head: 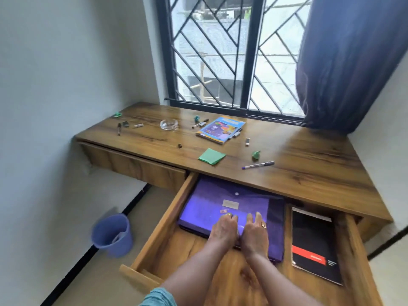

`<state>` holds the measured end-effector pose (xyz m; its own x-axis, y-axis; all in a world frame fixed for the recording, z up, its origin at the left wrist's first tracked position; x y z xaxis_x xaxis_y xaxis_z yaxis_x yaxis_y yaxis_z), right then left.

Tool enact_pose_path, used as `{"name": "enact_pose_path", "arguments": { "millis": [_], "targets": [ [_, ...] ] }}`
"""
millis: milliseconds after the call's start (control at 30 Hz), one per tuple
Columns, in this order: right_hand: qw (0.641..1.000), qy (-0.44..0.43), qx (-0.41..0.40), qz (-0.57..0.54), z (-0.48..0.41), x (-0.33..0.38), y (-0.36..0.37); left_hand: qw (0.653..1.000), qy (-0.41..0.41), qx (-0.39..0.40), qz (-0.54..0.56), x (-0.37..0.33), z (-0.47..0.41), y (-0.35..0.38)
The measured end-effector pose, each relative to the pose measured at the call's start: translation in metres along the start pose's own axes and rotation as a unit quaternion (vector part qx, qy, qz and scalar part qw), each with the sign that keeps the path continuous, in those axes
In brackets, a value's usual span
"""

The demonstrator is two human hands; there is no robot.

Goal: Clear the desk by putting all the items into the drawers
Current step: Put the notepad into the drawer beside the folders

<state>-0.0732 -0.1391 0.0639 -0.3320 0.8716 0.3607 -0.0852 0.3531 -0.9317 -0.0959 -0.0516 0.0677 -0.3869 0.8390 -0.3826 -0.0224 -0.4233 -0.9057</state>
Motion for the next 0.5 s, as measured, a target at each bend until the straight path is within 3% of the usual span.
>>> {"name": "enact_pose_path", "arguments": {
  "millis": [500],
  "targets": [
    [0.998, -0.022, -0.046, -0.043, -0.03, 0.281, 0.068, 0.997, 0.02, -0.065, -0.03, 0.261, -0.015, -0.164]
  ]
}}
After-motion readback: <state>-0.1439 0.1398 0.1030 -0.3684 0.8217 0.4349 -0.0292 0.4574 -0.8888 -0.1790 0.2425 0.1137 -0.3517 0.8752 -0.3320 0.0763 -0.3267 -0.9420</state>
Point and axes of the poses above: each hand's wrist, its own z-axis away from the middle knuckle, its own y-axis out of the palm, x = y × z, the point moved 7 cm from there along -z, towards the middle knuckle, and after that the axes turned 6 degrees about -y, right-handed, at the moved point
